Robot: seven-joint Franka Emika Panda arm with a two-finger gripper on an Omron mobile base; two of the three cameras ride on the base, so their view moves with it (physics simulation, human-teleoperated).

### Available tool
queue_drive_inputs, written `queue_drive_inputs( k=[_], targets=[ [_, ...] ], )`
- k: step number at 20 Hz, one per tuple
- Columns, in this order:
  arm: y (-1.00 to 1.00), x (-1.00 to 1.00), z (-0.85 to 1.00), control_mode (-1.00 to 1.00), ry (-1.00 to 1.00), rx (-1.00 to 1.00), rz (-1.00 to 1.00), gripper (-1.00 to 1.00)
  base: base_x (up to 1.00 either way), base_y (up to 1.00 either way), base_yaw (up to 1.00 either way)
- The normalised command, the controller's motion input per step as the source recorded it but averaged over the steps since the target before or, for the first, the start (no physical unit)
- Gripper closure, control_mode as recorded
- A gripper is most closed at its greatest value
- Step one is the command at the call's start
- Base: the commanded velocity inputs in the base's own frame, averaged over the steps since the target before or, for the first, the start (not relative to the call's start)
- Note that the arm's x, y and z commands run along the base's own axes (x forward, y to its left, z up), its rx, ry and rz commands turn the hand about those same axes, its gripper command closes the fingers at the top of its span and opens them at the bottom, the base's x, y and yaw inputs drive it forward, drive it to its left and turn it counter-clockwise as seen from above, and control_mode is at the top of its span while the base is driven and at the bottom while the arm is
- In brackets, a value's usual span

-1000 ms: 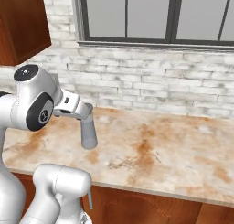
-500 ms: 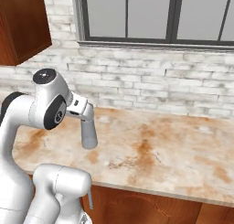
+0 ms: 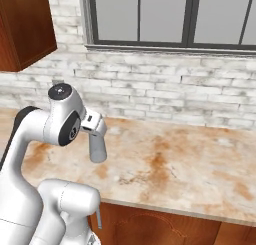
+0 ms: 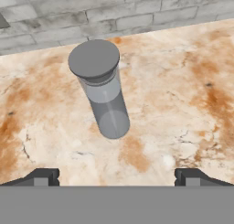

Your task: There is a tray on the dining counter. Grab the cup, mug, and pitcher and place them on the tray. The pitcher may be placed next to the tray if it cannot fit the tray.

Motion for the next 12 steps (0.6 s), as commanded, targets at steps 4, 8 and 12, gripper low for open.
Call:
queue_drive_inputs(
  k=[4, 8, 12],
  targets=[
    [0.04, 0.22, -0.14, -1.00, 0.00, 0.00, 0.00, -1.00, 0.00, 0.00, 0.00],
    [0.08, 0.19, -0.17, -1.00, 0.00, -0.02, 0.00, -1.00, 0.00, 0.00, 0.00],
    [0.00, 0.18, -0.19, -1.00, 0.00, -0.01, 0.00, -1.00, 0.00, 0.00, 0.00]
  ],
)
